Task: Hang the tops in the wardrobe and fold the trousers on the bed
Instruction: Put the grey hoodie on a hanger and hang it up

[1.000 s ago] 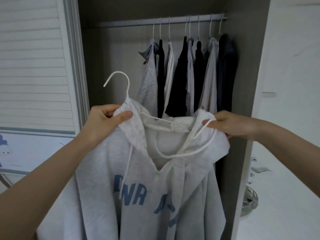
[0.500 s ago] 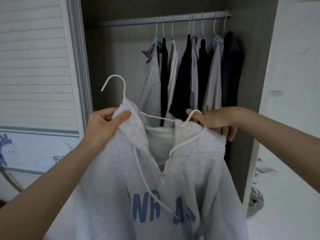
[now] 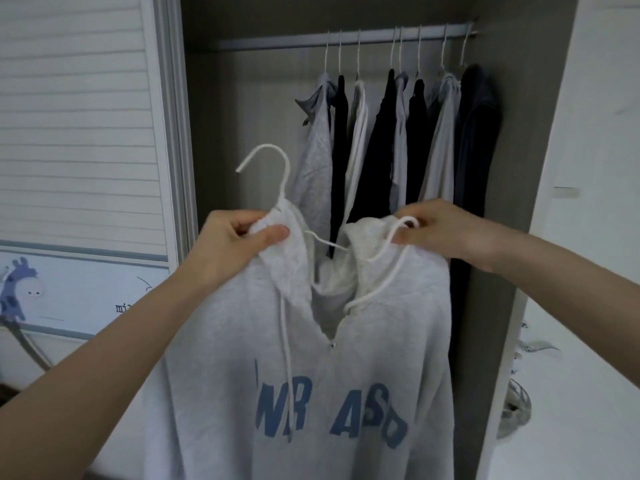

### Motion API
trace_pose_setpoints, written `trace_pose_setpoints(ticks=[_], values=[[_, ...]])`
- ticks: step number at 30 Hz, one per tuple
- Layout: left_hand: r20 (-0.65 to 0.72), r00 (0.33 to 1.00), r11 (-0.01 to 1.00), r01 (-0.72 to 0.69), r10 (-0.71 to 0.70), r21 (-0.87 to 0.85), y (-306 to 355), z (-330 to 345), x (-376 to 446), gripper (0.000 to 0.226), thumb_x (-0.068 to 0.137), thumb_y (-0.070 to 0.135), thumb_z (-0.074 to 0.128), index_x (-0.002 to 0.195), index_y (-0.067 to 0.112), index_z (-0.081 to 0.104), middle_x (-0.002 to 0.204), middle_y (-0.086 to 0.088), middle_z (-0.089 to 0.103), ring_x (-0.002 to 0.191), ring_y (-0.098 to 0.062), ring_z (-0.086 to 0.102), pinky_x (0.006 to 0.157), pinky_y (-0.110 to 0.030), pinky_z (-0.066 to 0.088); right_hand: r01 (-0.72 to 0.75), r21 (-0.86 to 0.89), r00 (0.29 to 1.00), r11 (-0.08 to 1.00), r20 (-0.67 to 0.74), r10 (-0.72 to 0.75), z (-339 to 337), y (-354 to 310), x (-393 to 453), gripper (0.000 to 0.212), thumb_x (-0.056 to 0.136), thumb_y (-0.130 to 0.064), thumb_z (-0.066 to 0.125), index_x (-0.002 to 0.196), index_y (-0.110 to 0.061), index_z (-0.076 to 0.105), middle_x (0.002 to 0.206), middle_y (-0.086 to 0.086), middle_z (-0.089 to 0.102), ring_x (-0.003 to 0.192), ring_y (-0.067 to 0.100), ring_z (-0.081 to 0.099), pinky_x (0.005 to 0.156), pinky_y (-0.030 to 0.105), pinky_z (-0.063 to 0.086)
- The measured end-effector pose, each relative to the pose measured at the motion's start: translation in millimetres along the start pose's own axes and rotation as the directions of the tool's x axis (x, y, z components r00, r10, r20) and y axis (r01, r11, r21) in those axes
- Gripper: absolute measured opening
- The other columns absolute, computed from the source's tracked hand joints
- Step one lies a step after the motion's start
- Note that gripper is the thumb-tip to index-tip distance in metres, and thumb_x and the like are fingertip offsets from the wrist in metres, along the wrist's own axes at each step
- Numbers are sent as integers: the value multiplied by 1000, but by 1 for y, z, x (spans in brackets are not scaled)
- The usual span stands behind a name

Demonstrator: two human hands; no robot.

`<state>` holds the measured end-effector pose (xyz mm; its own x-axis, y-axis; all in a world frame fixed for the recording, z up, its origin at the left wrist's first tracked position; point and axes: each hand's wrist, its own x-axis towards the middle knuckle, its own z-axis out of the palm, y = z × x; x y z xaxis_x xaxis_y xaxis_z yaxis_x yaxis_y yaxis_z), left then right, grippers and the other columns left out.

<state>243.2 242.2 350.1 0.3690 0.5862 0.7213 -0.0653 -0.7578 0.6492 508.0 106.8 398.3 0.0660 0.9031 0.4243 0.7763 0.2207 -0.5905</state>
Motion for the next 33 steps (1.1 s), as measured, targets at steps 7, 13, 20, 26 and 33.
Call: trace_pose_setpoints(ticks=[7, 13, 20, 26, 33], values=[[-129, 991, 999, 18, -22, -34, 0, 5, 1, 9, 82, 20, 74, 90, 24, 74, 81, 13, 75, 72, -1, 70, 64, -12, 53, -62, 195, 886, 979, 462, -36, 26, -7, 3, 40, 91, -33, 63, 130, -33, 54, 122, -15, 64, 112, 1, 59, 87, 14, 49], [-59, 998, 1000, 21, -21, -3, -6, 1, -5, 9, 83, 25, 71, 92, 25, 73, 82, 12, 75, 73, -1, 69, 63, -10, 51, 50, 98, 992, 994, 109, -61, 56, 10, 3, 23, 83, -38, 70, 98, -21, 70, 95, -1, 72, 90, 10, 68, 73, 20, 55], [23, 1000, 927, 2, -11, 374, -22, -51, 11, 50, 78, 56, 57, 82, 8, 69, 74, -18, 63, 64, -30, 55, 58, -24, 41, -86, 620, 954, 780, -174, 243, 34, 18, 5, 22, 62, -36, 83, 75, -19, 78, 86, 4, 76, 79, 15, 73, 58, 22, 56], [48, 979, 809, 135, -197, 572, -48, -71, 13, 42, 94, 48, 50, 106, 10, 61, 95, -12, 65, 85, -30, 61, 74, -38, 47, -48, 620, 941, 783, -235, 244, 30, 19, 2, 24, 70, -29, 82, 89, -17, 75, 88, 2, 76, 81, 13, 73, 62, 23, 57], [5, 1000, 859, -21, 21, 511, -37, -37, 11, 37, 89, 59, 49, 100, 23, 52, 88, 8, 62, 78, -3, 60, 64, -18, 45, 36, 574, 945, 818, -285, 159, 36, 19, 3, 13, 78, -36, 75, 87, -26, 75, 91, -2, 75, 87, 13, 72, 68, 23, 58]])
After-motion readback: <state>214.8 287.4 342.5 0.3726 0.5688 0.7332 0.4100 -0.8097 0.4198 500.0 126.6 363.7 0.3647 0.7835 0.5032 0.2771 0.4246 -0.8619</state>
